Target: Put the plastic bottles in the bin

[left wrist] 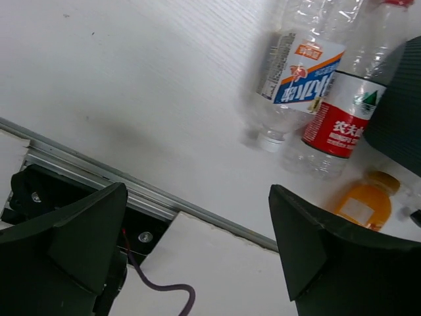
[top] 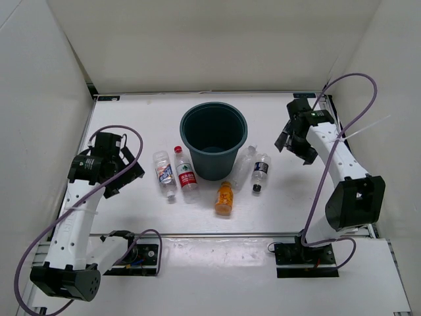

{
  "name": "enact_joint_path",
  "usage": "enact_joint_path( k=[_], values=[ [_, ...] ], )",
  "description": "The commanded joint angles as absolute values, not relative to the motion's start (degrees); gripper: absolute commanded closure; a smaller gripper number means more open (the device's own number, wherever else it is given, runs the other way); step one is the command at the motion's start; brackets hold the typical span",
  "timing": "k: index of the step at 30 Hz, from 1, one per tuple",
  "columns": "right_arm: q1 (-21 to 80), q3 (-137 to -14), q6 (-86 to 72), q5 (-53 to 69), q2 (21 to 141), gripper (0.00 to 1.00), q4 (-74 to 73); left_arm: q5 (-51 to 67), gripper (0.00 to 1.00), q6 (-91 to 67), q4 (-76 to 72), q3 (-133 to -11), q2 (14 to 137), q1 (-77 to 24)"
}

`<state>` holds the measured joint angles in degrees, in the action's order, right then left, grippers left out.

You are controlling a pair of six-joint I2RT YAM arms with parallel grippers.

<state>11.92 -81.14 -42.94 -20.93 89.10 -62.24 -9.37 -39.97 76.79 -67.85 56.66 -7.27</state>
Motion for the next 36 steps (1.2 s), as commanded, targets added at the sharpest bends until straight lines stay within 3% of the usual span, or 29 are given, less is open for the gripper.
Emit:
enact_joint_path(
  k=[1, 5, 7, 13, 21, 28, 30, 33, 34, 36],
  values=[
    [11.43, -80.15, -36.12, -11.26, 88.67, 0.00, -56.95, -12.04, 0.00, -37.71, 73.58, -66.36, 54.40, -7.47],
    [10.21, -80.43, -36.12, -11.25, 90.62, 0.00, -56.97, -10.64, 0.00, -34.28, 68.31, -61.36, 51.86, -7.47],
    [8.71, -79.89, -33.76, 0.09, 92.88, 0.00, -54.42, -6.87, 0.00, -32.27, 68.81, -59.41, 51.86, -7.47],
    [8.17, -81.04, -32.61, 6.76, 97.02, 0.00, -48.70, -0.62, 0.00, -31.29, 73.13, -58.36, 59.66, -7.47],
    [10.02, -87.19, -32.78, 6.69, 111.25, 0.00, -50.27, -1.67, 0.00, -31.82, 73.65, -57.74, 58.89, -9.22],
    [12.39, -78.24, -34.89, 6.06, 112.06, 0.00, -47.46, -5.44, 0.00, -32.43, 74.36, -59.68, 60.73, -11.68],
    [12.39, -77.09, -35.51, 6.06, 112.06, 0.04, -47.46, -5.45, 0.00, -32.96, 74.36, -59.68, 60.73, -11.69],
    [12.39, -75.51, -36.04, 4.75, 111.36, 0.21, -48.24, -5.45, 0.00, -32.96, 74.36, -59.68, 60.73, -11.69],
    [12.39, -75.50, -36.04, 3.70, 110.49, 0.30, -48.25, -5.45, 0.00, -32.96, 73.75, -59.68, 61.25, -11.69],
    [12.39, -74.97, -36.74, 1.68, 108.64, 0.38, -50.88, -6.59, 0.00, -33.48, 73.22, -59.68, 61.26, -11.69]
  ],
)
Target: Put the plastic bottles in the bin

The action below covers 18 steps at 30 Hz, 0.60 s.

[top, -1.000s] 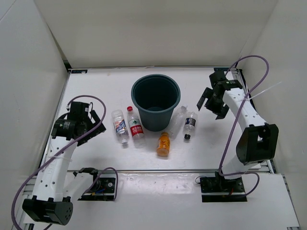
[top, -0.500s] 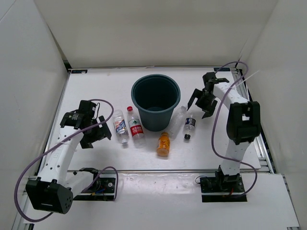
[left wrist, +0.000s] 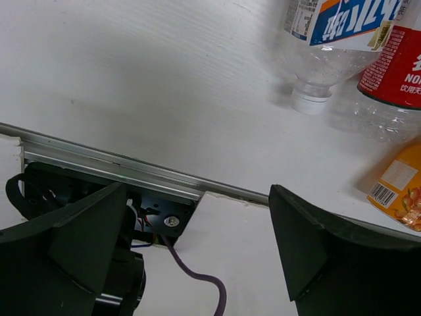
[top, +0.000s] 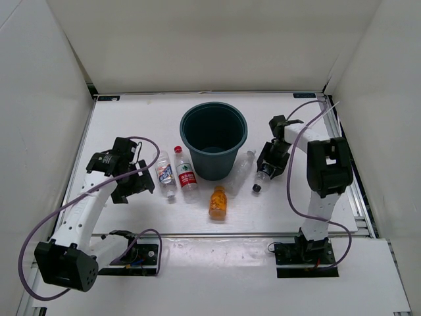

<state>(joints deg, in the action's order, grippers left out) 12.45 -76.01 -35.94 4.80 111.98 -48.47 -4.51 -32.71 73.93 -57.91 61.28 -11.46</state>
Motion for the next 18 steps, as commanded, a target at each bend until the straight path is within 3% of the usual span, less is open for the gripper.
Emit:
enact_joint_path(
  k=[1, 2, 6, 8, 13, 17, 18],
  values=[
    [12.39, -74.97, -38.13, 0.71, 107.85, 0.43, -52.02, -6.59, 0.00, -33.49, 73.21, -59.68, 61.26, -11.69],
    [12.39, -74.97, -39.10, -0.43, 105.75, 0.54, -55.08, -7.37, 0.00, -34.18, 73.21, -59.68, 61.78, -11.69],
    [13.62, -81.10, -46.30, -7.01, 98.54, 0.76, -67.55, -9.58, 0.00, -34.80, 71.98, -59.68, 61.09, -11.69],
    [16.68, -90.75, -50.25, -10.79, 94.93, 0.85, -73.88, -9.58, 0.00, -34.80, 69.62, -59.68, 60.38, -11.69],
    [23.46, -116.15, -55.99, -16.17, 91.68, 0.89, -82.36, -0.27, 0.00, -33.31, 62.24, -57.49, 59.58, -11.69],
    [26.88, -125.77, -50.92, -13.01, 91.67, 0.89, -71.75, 1.66, 0.00, -35.06, 60.39, -58.01, 63.27, -11.69],
    [28.63, -125.77, -49.24, -13.01, 92.71, 0.84, -66.67, 3.32, 0.00, -35.07, 59.34, -58.01, 63.28, -11.69]
  ],
)
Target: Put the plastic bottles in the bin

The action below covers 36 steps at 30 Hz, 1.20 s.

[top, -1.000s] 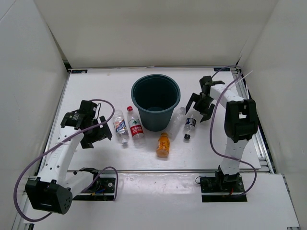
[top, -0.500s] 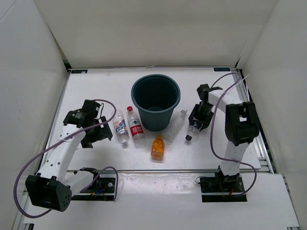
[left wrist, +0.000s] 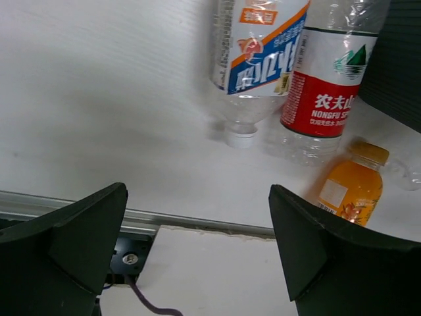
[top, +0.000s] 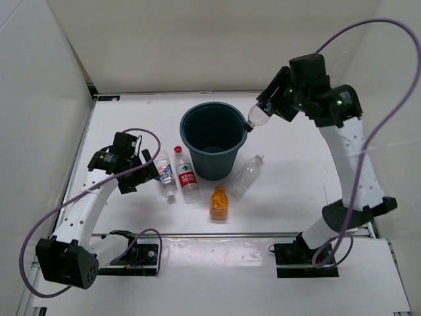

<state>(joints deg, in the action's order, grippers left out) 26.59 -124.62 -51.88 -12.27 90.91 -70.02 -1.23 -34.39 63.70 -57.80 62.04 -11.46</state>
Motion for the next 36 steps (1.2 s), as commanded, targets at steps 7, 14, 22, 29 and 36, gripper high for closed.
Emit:
enact_joint_path(
  k=[7, 14, 22, 29, 36],
  values=[
    [36.73, -133.42, -36.43, -16.53, 104.58, 0.31, -61.72, 5.27, 0.00, -35.60, 58.01, -56.69, 64.60, -12.22],
    [36.21, -129.60, -38.05, -22.23, 95.78, 0.00, -63.84, 3.08, 0.00, -38.50, 54.33, -55.73, 65.13, -12.22],
    [34.10, -117.33, -39.11, -18.46, 87.01, 0.00, -67.84, 7.47, 0.00, -38.50, 42.28, -51.77, 69.25, -14.14],
    [34.10, -118.74, -36.66, -14.16, 84.65, 0.00, -71.98, -2.89, 0.00, -37.88, 39.38, -55.54, 82.51, -16.08],
    [34.10, -115.59, -34.80, -13.62, 81.13, 0.00, -74.53, -3.96, 0.02, -35.42, 39.90, -61.17, 95.79, -17.75]
  ],
)
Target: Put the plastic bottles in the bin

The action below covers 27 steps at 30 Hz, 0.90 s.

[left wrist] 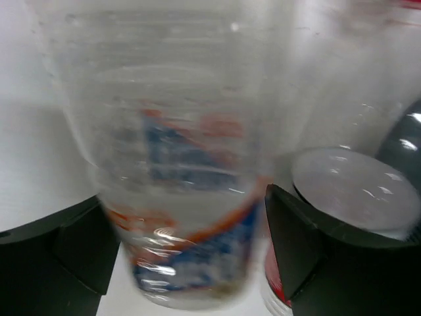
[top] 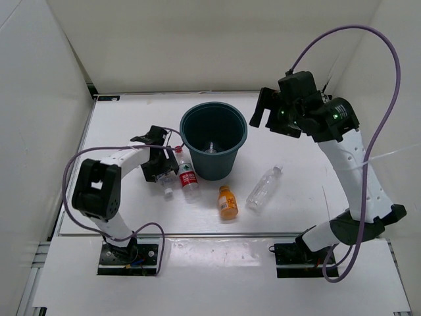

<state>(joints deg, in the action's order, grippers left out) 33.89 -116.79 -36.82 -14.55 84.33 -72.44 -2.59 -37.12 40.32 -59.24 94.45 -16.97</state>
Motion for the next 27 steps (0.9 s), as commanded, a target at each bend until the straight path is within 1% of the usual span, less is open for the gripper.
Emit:
enact_joint_path(
  k=[1, 2, 3, 4, 6, 7, 8, 10, 11, 13, 14, 15, 17, 18, 20, 21, 22, 23, 25, 26, 27],
  values=[
    [34.10, -114.97, -34.80, -14.15, 81.12, 0.00, -74.53, -3.96, 0.08, -35.42, 40.42, -61.17, 96.41, -17.75],
    [34.10, -114.26, -34.80, -14.15, 80.43, 0.00, -74.53, -3.96, 0.21, -35.42, 40.43, -60.65, 96.42, -17.75],
    [34.10, -112.95, -35.33, -14.15, 79.90, 0.00, -74.53, -4.48, 0.27, -35.42, 41.30, -60.64, 96.42, -17.75],
    [34.10, -112.16, -35.33, -14.15, 79.89, 0.00, -74.53, -5.27, 0.31, -35.42, 42.35, -60.04, 95.11, -17.75],
    [34.10, -110.49, -35.86, -13.37, 79.37, 0.00, -73.83, -7.55, 0.32, -37.60, 45.25, -60.03, 89.67, -17.75],
    [34.10, -108.65, -36.47, -13.36, 79.37, 0.00, -73.22, -8.25, 0.36, -38.23, 46.57, -60.81, 86.95, -17.75],
    [34.10, -107.50, -37.08, -12.66, 79.37, 0.00, -72.52, -8.87, 0.40, -39.02, 49.11, -62.73, 81.36, -17.75],
    [34.10, -105.39, -38.84, -11.96, 78.75, 0.00, -71.73, -9.75, 0.45, -42.00, 52.19, -66.25, 76.23, -18.80],
    [34.10, -103.29, -39.80, -11.95, 78.75, 0.00, -71.72, -10.89, 0.45, -42.88, 53.43, -70.71, 74.03, -18.81],
    [34.10, -100.56, -42.26, -11.26, 78.14, 0.00, -71.20, -10.90, 0.45, -44.20, 54.23, -75.74, 69.36, -19.42],
    [34.10, -98.89, -42.88, -10.73, 78.13, 0.00, -70.23, -9.94, 0.45, -44.21, 54.23, -80.72, 68.48, -19.42],
    [33.58, -95.48, -43.41, -9.94, 77.53, 0.00, -69.70, -9.32, 0.44, -43.69, 53.10, -83.29, 68.47, -19.42],
    [32.97, -92.48, -44.90, -7.66, 76.91, 0.00, -67.95, -7.31, 0.43, -41.76, 50.28, -88.65, 69.42, -20.56],
    [32.96, -91.24, -44.91, -6.86, 76.90, 0.00, -67.42, -4.95, 0.43, -41.14, 49.66, -94.51, 70.83, -20.57],
    [31.56, -87.81, -45.70, -5.63, 76.90, 0.00, -66.63, -2.65, 0.41, -39.90, 48.88, -100.17, 76.53, -23.10],
    [31.03, -86.76, -46.31, -4.84, 76.90, 0.00, -66.01, -2.03, 0.40, -39.03, 48.08, -104.89, 78.73, -24.16],
    [29.72, -85.79, -46.93, -4.22, 76.90, 0.00, -66.01, -2.02, 0.39, -38.41, 48.08, -107.12, 83.27, -25.47],
    [28.92, -83.69, -46.93, -3.61, 76.90, 0.00, -65.31, -2.02, 0.39, -36.84, 48.08, -108.97, 85.58, -28.10],
    [25.86, -81.49, -47.54, -1.33, 76.90, 0.00, -63.82, -2.02, 0.36, -35.34, 48.07, -113.53, 91.89, -30.22],
    [24.62, -80.43, -47.55, 1.90, 76.90, 0.00, -63.20, -2.02, 0.34, -34.46, 48.60, -114.77, 93.67, -31.10],
    [23.39, -78.42, -47.55, 3.50, 76.90, 0.00, -61.71, -2.02, 0.23, -34.45, 49.13, -115.74, 95.08, -32.51]
  ],
)
